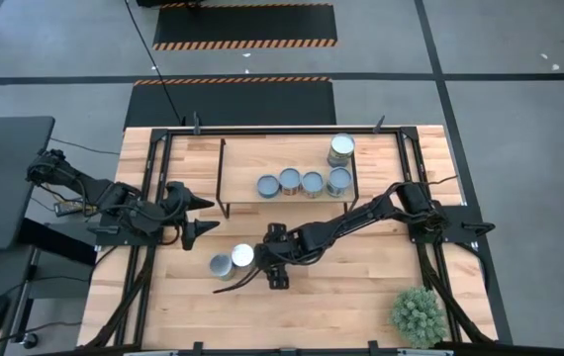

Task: Pick and place cans onto a shelf
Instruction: Put the canned peaches on the shelf

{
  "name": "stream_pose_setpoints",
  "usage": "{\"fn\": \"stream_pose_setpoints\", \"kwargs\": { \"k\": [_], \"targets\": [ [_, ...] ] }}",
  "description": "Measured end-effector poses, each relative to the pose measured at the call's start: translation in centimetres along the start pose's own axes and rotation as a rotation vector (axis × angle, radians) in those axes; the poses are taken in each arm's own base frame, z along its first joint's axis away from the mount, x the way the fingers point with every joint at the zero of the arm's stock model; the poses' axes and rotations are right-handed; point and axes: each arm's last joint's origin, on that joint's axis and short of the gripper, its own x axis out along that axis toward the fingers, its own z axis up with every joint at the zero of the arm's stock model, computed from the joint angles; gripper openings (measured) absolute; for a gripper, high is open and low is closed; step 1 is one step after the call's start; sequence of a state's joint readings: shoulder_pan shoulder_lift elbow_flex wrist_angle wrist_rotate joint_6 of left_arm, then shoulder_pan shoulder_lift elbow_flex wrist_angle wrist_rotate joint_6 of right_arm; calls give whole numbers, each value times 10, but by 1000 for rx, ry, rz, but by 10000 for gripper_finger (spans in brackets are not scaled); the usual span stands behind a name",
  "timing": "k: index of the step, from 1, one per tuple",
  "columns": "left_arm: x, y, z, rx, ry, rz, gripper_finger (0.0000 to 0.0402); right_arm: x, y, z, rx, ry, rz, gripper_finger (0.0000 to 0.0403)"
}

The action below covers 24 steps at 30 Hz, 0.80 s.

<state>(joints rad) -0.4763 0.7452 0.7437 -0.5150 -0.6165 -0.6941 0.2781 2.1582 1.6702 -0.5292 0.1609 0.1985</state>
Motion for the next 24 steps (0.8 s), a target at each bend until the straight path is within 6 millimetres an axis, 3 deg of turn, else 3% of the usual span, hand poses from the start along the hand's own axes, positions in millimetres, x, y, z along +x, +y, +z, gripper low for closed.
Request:
{"fn": "stream_pose_setpoints", "kwargs": {
  "k": [7,16,24],
  "targets": [
    [0,0,0,0,0,0,313,-23,-1,14,-52,51,18,317],
    [0,0,0,4,4,3,313,-80,-9,50,-185,62,39,317],
    [0,0,0,1,4,3,313,-143,-40,78,-196,33,12,317]
  ]
}}
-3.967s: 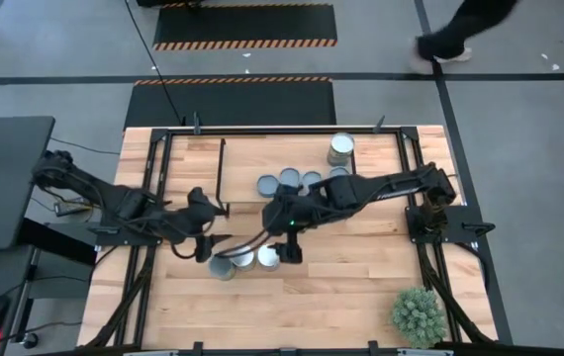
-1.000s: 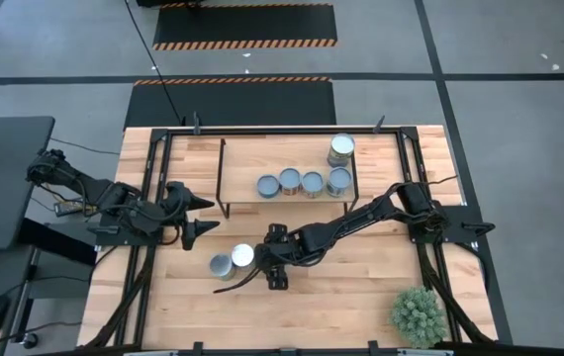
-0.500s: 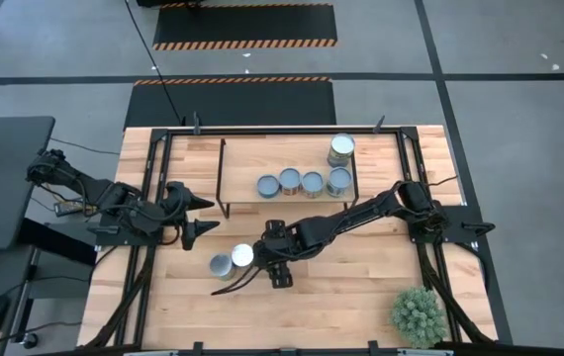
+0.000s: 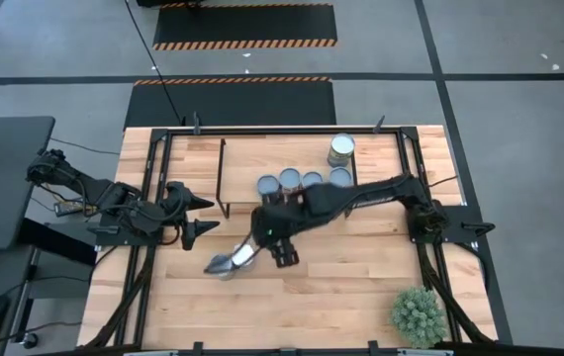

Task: Pick and place cans onto a shelf
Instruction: Put the canned peaches on the shelf

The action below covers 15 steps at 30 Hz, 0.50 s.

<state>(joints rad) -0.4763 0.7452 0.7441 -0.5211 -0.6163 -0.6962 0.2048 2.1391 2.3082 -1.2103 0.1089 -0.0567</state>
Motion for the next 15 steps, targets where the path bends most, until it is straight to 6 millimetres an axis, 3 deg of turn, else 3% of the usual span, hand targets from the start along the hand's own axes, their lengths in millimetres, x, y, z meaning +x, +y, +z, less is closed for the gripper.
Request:
{"fn": "stream_pose_setpoints", "kwargs": {
  "k": [7,15],
  "targets": [
    [0,0,0,-22,-1,2,313,-58,-46,-4,93,-145,-59,317],
    [0,1,1,-33,-31,36,313,-114,-104,-26,115,-231,-174,317]
  ]
}}
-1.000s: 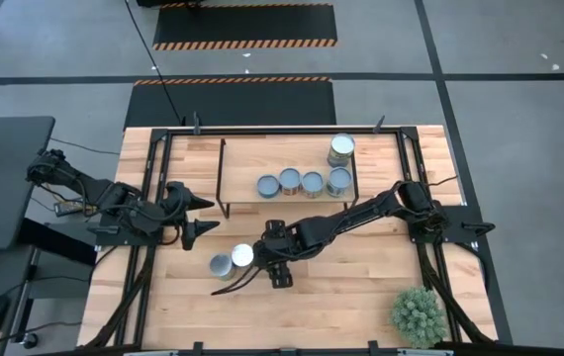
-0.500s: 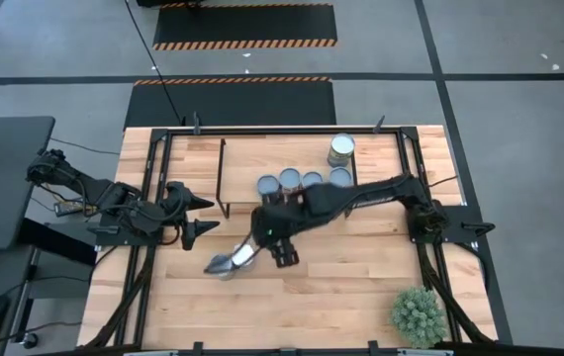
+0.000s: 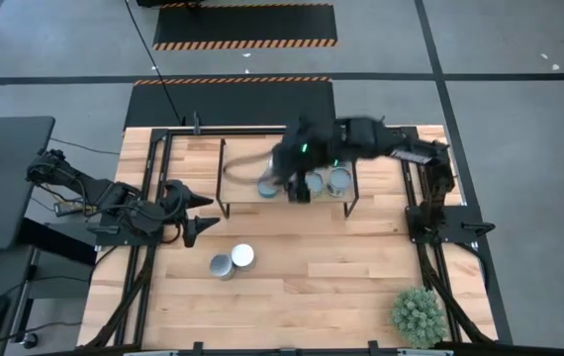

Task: Pick and place cans onto a shelf
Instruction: Put the canned peaches on the shelf

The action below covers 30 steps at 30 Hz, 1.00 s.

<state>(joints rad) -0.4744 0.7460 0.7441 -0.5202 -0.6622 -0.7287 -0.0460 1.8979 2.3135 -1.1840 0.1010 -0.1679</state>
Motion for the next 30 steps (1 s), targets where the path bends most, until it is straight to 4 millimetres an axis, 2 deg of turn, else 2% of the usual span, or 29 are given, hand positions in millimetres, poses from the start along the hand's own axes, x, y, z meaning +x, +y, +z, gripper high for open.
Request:
{"fn": "stream_pose_setpoints", "kwargs": {
  "k": [5,13,22,30],
  "targets": [
    [0,0,0,-21,-10,11,313,-3,-40,-16,8,81,-39,317],
    [0,1,1,-34,-29,32,313,19,-89,-47,56,225,-13,317],
    [0,1,1,-40,-39,44,313,53,-110,-78,122,305,28,317],
    [0,1,1,-42,-39,44,313,75,-114,-90,132,287,51,317]
  ]
}}
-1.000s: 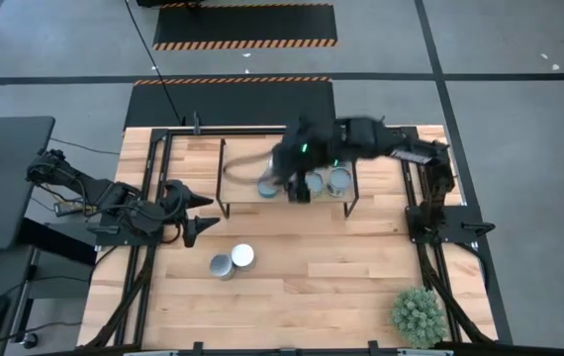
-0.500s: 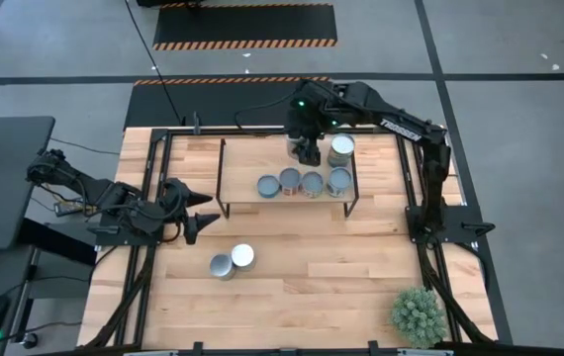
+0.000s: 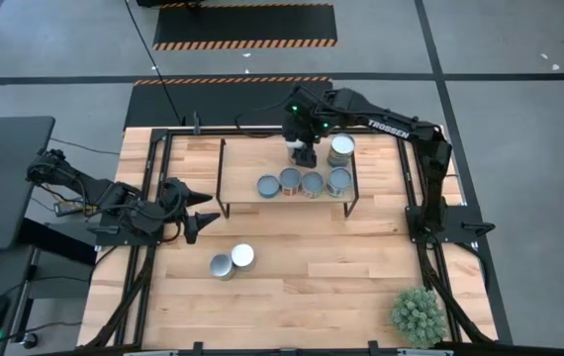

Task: Pick and place cans onto a shelf
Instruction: Put the canned peaches on the shelf

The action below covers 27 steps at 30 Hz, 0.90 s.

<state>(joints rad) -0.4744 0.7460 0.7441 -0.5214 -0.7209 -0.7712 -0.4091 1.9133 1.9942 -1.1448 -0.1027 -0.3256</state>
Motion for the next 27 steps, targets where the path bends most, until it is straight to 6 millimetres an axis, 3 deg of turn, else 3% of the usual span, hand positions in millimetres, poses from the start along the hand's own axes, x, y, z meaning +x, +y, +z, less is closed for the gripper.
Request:
{"fn": "stream_pose_setpoints", "kwargs": {
  "k": [7,16,27],
  "targets": [
    [0,0,0,0,6,-5,313,10,0,-4,14,15,10,320],
    [0,0,0,-1,6,-6,313,14,0,-9,20,62,-12,370],
    [0,0,0,-2,6,-6,313,-2,2,-9,24,73,-32,388]
  ]
}}
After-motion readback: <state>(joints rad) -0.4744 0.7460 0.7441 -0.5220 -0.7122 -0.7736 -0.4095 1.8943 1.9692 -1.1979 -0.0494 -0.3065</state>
